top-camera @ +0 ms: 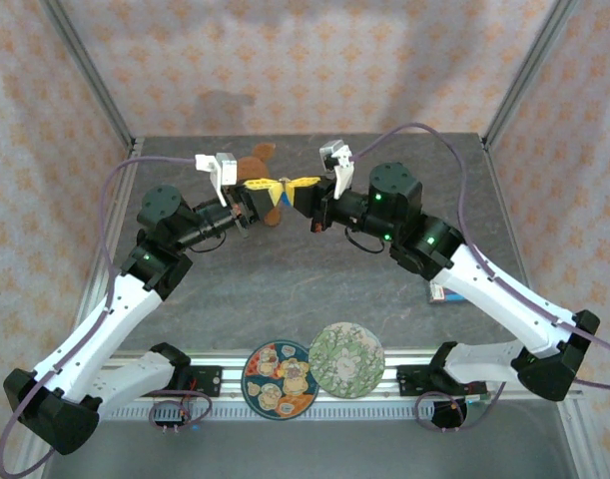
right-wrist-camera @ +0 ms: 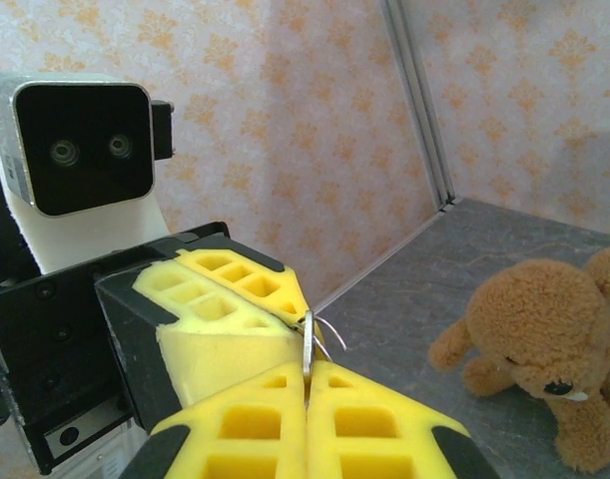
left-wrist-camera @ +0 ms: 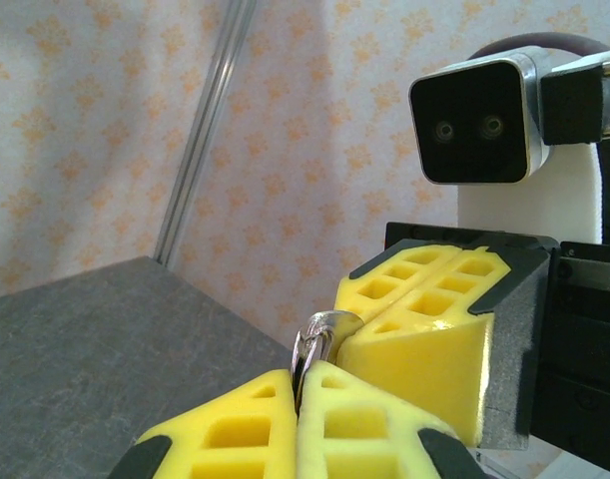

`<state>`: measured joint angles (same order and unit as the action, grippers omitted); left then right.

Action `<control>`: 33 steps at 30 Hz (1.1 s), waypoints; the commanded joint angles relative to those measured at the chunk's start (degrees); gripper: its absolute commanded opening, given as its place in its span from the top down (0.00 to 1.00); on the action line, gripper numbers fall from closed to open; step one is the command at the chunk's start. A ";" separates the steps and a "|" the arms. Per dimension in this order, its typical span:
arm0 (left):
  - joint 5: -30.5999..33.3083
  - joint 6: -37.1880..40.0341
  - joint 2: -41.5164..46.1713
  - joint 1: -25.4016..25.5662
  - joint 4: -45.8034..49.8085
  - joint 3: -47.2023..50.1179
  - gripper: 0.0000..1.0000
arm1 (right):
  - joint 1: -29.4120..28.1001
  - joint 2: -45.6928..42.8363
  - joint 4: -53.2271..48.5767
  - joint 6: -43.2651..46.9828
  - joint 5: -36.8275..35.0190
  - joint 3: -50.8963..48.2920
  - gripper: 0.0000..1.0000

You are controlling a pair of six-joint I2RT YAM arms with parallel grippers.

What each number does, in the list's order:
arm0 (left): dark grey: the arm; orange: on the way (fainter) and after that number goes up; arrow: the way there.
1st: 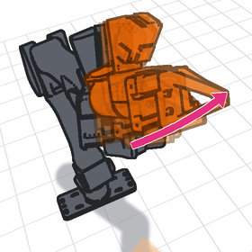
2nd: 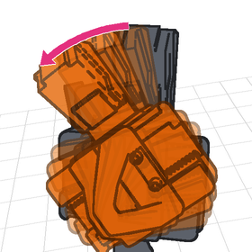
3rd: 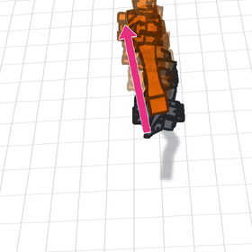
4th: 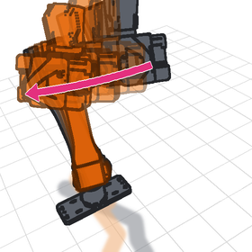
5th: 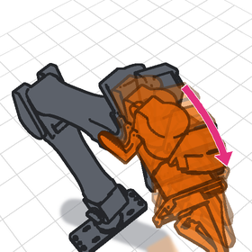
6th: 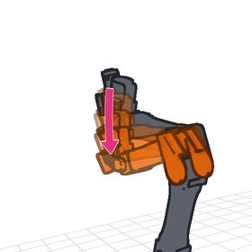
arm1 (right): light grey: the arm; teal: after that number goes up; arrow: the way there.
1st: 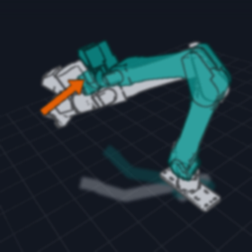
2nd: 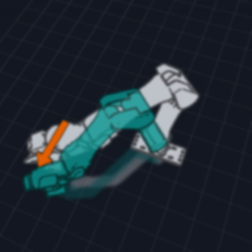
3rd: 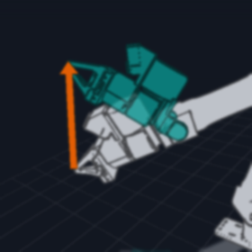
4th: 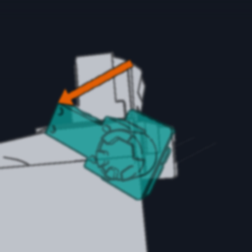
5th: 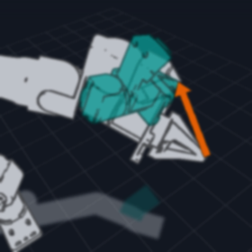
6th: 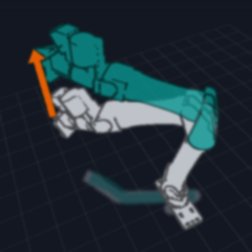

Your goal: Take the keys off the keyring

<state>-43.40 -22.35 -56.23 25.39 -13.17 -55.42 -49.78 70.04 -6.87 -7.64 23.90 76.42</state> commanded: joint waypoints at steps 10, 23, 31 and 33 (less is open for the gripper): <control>1.28 1.94 2.93 1.37 -2.71 3.24 0.81 | -0.28 -0.45 6.94 -9.08 9.23 -2.91 1.00; 8.49 3.19 11.07 0.12 1.59 7.32 0.48 | 2.31 -1.85 10.39 -13.06 10.23 -5.03 1.00; 10.90 1.05 13.85 -2.80 3.65 7.73 0.39 | 3.07 -1.84 11.61 -13.98 10.42 -6.36 1.00; 10.76 -0.40 13.70 -4.05 3.85 7.50 0.41 | 3.20 -1.88 12.00 -14.22 11.18 -6.37 1.00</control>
<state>-33.93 -20.67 -43.07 22.70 -9.69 -48.25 -46.96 69.56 1.85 -21.04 33.41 70.19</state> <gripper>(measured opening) 0.601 0.046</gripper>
